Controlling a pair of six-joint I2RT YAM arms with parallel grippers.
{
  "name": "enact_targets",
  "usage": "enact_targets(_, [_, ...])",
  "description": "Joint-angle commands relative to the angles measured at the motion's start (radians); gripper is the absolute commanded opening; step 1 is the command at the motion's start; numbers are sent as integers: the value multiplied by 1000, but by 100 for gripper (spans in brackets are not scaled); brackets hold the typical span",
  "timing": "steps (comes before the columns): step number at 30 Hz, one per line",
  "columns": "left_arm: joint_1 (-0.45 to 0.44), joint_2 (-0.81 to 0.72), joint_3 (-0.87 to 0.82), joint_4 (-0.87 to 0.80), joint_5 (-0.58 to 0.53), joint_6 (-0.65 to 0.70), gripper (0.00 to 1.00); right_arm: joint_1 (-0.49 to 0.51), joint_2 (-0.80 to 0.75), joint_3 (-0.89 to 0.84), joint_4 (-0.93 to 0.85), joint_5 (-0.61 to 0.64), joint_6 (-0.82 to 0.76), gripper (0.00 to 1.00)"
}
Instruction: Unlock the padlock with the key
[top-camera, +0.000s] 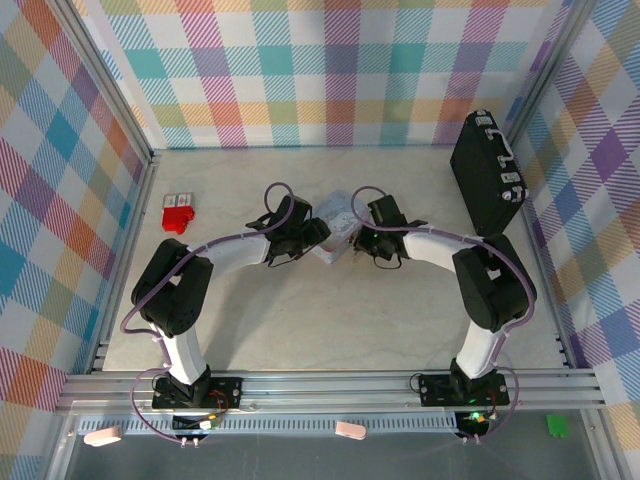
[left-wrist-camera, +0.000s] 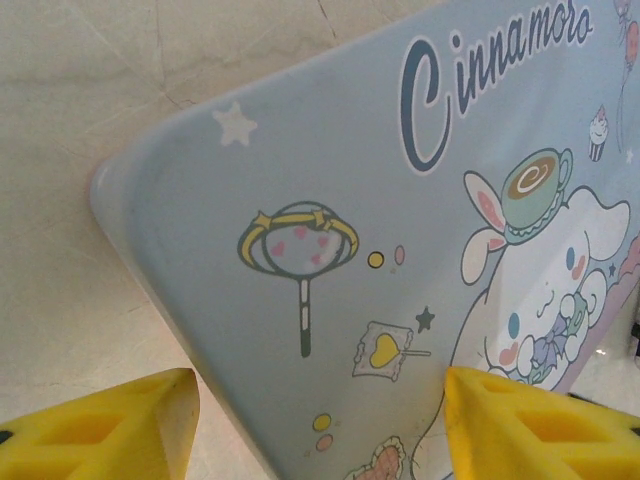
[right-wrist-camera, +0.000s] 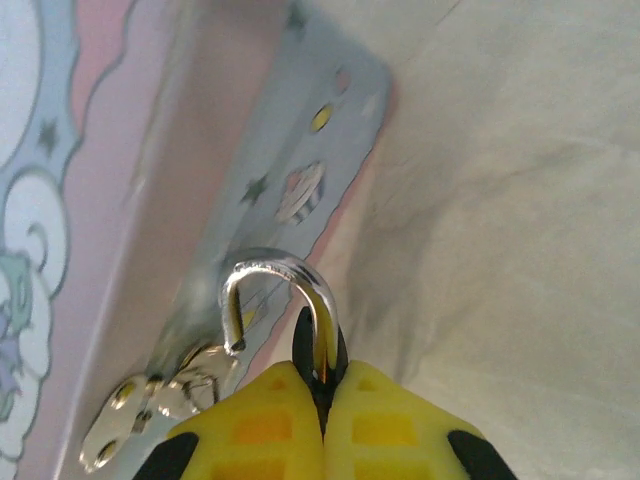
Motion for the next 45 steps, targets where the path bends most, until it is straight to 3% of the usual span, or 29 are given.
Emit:
enact_targets(1, [-2, 45, -38, -169, -58, 22, 63, -12, -11, 1, 12, -22, 6, 1])
enact_targets(4, [-2, 42, -41, -169, -55, 15, 63, -18, -40, -31, 20, 12, 4, 1])
enact_targets(9, [-2, 43, -33, -168, -54, 22, 63, -19, -60, -68, 98, -52, 22, 1])
enact_targets(13, [6, 45, -22, -167, -42, 41, 63, -18, -121, -69, 41, -15, -27, 1])
enact_targets(16, [4, 38, 69, -268, 34, 168, 64, -20, -200, -85, -40, 28, -121, 1])
enact_targets(19, [-26, -3, 164, -424, -49, 302, 69, -21, -268, -112, -117, 47, -219, 1])
enact_targets(26, [-15, -211, 13, -409, -134, 408, 73, -22, -417, -161, -293, -18, -365, 1])
enact_targets(33, [-28, -548, -362, -186, -256, 451, 74, -20, -535, -202, -439, -82, -397, 1])
enact_targets(39, [-29, -712, -490, -124, -289, 503, 74, -11, -572, -273, -453, -113, -345, 2])
enact_targets(45, [-29, -851, -571, -68, -298, 545, 75, 35, -504, -340, -385, -133, -278, 3])
